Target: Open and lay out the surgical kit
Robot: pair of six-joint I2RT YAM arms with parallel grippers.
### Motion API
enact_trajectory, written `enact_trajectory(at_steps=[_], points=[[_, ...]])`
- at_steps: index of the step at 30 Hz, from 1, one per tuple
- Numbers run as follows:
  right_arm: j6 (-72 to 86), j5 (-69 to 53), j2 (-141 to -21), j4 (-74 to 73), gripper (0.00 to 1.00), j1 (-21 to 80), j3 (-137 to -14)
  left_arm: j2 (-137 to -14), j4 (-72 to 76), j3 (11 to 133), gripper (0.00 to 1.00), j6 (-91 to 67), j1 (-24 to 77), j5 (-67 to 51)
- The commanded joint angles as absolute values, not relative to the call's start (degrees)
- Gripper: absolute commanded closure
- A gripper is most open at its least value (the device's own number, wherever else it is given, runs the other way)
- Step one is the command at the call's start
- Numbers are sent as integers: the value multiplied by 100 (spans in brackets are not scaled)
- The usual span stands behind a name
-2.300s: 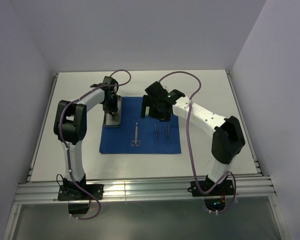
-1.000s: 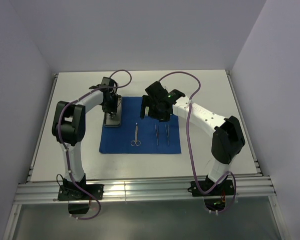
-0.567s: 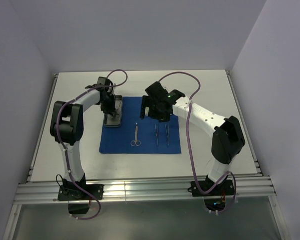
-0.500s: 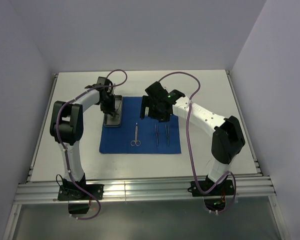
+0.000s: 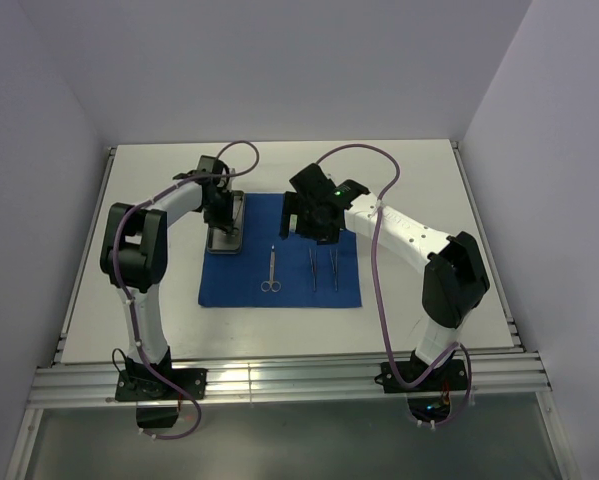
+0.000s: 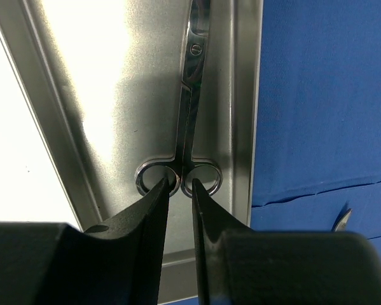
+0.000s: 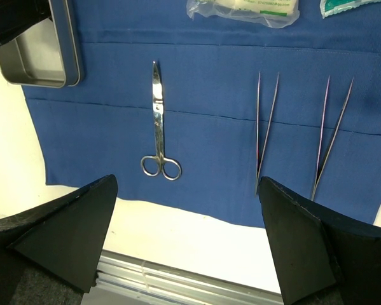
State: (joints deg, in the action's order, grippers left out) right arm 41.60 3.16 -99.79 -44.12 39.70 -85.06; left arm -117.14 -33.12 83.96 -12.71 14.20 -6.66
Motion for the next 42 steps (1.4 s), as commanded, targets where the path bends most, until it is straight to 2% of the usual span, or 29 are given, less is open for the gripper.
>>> enact_trajectory(at_steps=[1,8,16,27,38,42], points=[[4096,316,-9932,-4271,0,3920,-8482,-11751,-3393,8191,74,-1169,1459,-624],[4087,325,-9923,-4272,0,3911,-8473,-11698,-3164,7841,78,-1143,1599,-35],[4069,352,-9888,-4280,0,3902,-8446,-11856,-3015,7497,76,-1187,1714,439],[4034,343,-9879,-4289,0,3876,-8464,-11979,-3252,7567,68,-1160,1723,554],[4008,334,-9861,-4298,0,3850,-8455,-12032,-3480,7594,52,-1116,1731,299],[3990,334,-9853,-4298,0,3832,-8455,-12085,-3550,7646,50,-1134,1732,343]])
